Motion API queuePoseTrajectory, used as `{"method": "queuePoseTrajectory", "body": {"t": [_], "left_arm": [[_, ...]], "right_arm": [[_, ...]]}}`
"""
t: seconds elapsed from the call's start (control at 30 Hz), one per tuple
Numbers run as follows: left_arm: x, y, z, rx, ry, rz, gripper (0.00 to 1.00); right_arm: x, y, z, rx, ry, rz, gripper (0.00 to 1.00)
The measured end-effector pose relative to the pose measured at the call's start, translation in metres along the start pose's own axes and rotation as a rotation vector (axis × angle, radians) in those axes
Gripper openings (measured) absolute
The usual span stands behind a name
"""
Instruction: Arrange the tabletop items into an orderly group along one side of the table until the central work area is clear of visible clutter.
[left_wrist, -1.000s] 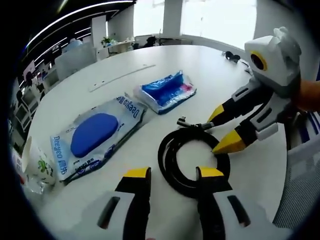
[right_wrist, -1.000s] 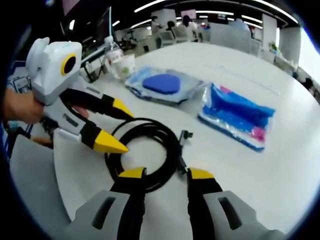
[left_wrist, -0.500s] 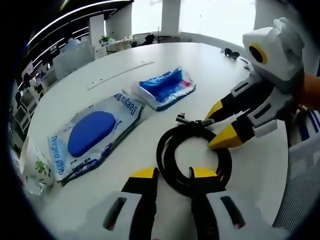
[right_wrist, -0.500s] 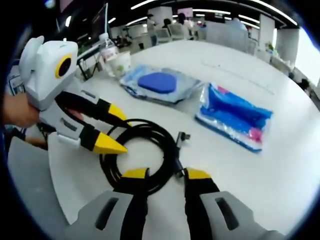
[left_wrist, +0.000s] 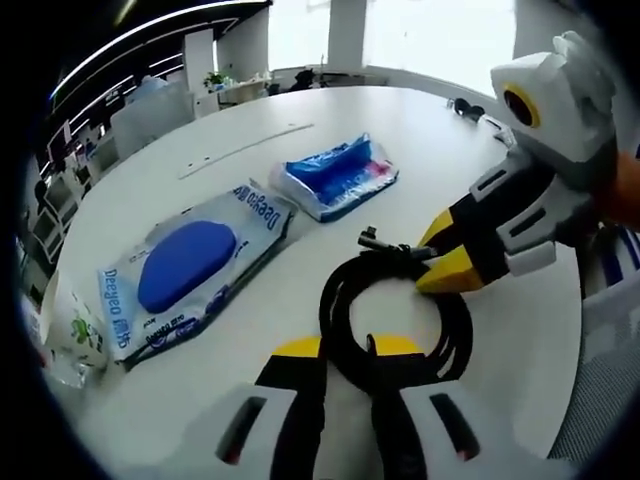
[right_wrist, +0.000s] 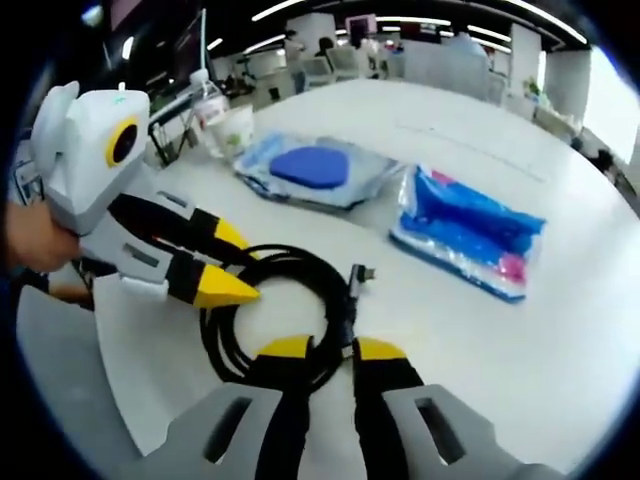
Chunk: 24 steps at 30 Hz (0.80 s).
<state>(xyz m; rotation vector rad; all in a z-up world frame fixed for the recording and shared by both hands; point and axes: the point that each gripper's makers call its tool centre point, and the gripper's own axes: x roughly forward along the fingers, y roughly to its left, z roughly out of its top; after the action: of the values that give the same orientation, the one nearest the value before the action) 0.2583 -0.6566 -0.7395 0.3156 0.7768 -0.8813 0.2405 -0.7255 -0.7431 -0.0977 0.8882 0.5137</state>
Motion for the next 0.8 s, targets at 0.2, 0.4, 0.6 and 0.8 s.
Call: {"method": "queuePoseTrajectory", "body": {"t": [0.2,0.4,0.6,0.8], "left_arm": [[-0.004,0.002,0.0,-0.028,-0.004,0.007,0.08],[-0.011,0.006,-0.002,-0.036,-0.002,0.014,0.07],[-0.02,0.012,-0.004,-0.041,0.003,0.024,0.07],[-0.027,0.022,-0.003,-0.044,0.003,0.044,0.07]], "right_arm": [[-0.002,0.002,0.003,0.038,-0.006,0.007,0.06],[-0.001,0.009,0.007,0.046,-0.012,0.029,0.04],[-0.001,0.016,0.014,0.04,-0.018,0.039,0.04],[0.002,0.022,0.024,0.029,-0.024,0.052,0.04]]}}
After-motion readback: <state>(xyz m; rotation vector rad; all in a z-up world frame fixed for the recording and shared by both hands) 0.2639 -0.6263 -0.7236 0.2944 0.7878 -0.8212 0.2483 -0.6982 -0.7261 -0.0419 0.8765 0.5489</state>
